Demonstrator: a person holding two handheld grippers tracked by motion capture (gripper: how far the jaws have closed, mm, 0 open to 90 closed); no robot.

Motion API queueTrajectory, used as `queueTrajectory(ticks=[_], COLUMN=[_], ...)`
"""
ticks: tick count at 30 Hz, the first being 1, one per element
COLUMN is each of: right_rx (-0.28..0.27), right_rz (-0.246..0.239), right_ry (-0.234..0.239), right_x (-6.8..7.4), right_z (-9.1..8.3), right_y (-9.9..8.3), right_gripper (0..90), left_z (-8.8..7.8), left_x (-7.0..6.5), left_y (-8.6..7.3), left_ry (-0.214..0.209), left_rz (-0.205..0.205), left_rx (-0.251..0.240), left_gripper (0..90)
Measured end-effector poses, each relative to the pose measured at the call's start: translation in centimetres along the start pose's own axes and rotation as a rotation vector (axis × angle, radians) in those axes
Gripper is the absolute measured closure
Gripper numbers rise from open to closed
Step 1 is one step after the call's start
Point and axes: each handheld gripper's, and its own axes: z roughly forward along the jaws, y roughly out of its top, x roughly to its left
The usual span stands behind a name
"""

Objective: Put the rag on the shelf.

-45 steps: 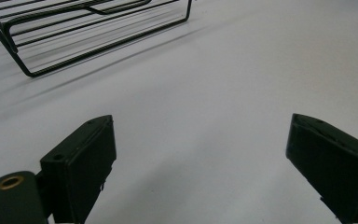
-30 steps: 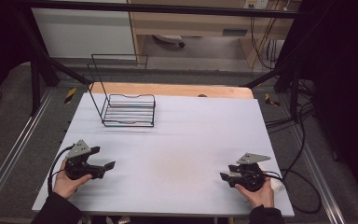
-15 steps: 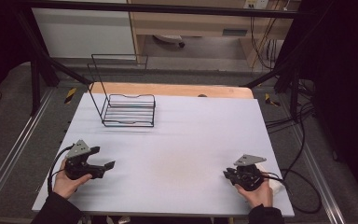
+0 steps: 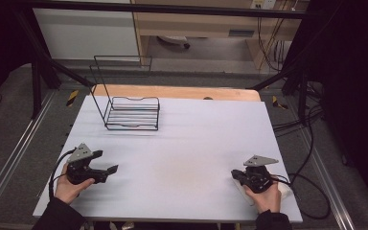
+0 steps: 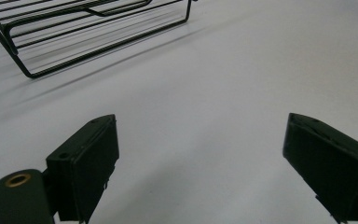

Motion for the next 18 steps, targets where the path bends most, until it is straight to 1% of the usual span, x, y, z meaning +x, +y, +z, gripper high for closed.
queueTrajectory(ticks=[2,5,6,9,10,11,12,13,15,16,17,18], right_rx=[-0.025,-0.047,-0.047,-0.052,-0.052,-0.060,-0.060,-0.072,-0.087,-0.087,-0.104,-0.104], right_rz=[-0.001,0.008,0.005,-0.007,-0.007,-0.012,-0.012,-0.015,-0.021,-0.021,-0.024,-0.024], right_ry=[-0.004,0.012,0.022,0.028,0.028,0.037,0.037,0.055,0.075,0.075,0.098,0.098], right_x=[0.1,0.4,0.5,1.1,1.1,1.6,1.6,2.1,2.6,2.6,3.2,3.2], right_z=[-0.2,0.2,0.4,1.2,1.2,1.8,1.8,2.5,3.1,3.1,3.8,3.8], right_y=[0.7,1.5,1.8,2.7,2.7,3.5,3.5,4.3,5.1,5.1,5.9,5.9], right_gripper=[86.5,86.5,86.5,86.5,86.5,86.5,86.5,86.5,86.5,86.5,86.5,86.5], left_z=[0.0,0.0,0.0,0.0,0.0,0.0,0.0,0.0,0.0,0.0,0.0,0.0], left_x=[0.0,0.0,0.0,0.0,0.1,0.1,0.1,0.1,0.1,0.1,0.1,0.1], left_y=[0.0,0.0,0.0,0.0,0.0,0.0,0.0,0.0,0.0,0.0,0.0,0.0], left_ry=[0.002,0.005,0.005,0.006,0.008,0.009,0.008,0.009,0.012,0.012,0.012,0.011], left_rz=[0.000,-0.001,0.000,-0.001,0.001,0.001,0.001,0.001,0.000,0.000,0.000,-0.001], left_rx=[0.000,0.000,0.002,0.002,0.003,0.004,0.004,0.004,0.003,0.003,0.002,0.002], left_gripper=[10.7,10.7,10.7,10.8,10.8,10.8,10.8,10.8,10.8,10.8,10.8,10.8])
